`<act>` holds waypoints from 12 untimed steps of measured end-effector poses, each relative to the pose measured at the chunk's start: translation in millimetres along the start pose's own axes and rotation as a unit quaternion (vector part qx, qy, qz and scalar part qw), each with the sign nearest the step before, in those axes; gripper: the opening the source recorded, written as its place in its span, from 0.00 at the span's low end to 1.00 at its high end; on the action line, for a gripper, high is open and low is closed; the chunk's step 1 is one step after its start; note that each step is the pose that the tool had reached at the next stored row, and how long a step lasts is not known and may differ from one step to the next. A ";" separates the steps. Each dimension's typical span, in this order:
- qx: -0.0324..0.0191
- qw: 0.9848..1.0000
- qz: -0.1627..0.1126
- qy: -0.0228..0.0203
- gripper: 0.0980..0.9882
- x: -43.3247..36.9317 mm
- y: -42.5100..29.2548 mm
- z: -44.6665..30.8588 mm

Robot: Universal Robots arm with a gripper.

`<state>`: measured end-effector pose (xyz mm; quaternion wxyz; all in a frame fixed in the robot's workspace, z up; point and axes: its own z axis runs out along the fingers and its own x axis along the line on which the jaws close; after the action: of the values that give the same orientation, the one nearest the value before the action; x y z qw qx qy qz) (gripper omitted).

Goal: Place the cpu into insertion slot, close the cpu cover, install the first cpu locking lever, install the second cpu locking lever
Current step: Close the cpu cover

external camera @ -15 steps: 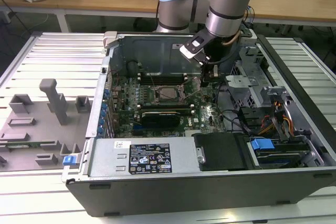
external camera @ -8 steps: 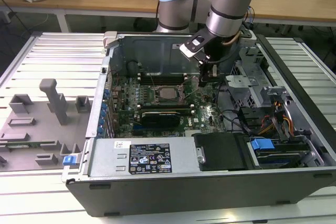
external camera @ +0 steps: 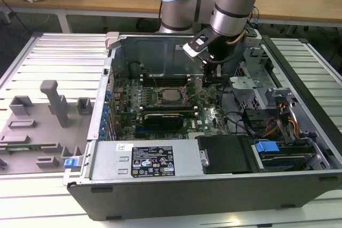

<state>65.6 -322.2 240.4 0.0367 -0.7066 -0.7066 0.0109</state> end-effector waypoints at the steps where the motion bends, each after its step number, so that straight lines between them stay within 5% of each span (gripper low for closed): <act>1: 0.000 1.000 0.000 0.000 0.01 0.0 0.0 -0.1; 12: 0.000 1.000 0.000 0.000 0.01 0.0 -1.0 -1.1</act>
<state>64.7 -322.3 241.6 0.0366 -0.7067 -0.7065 0.0109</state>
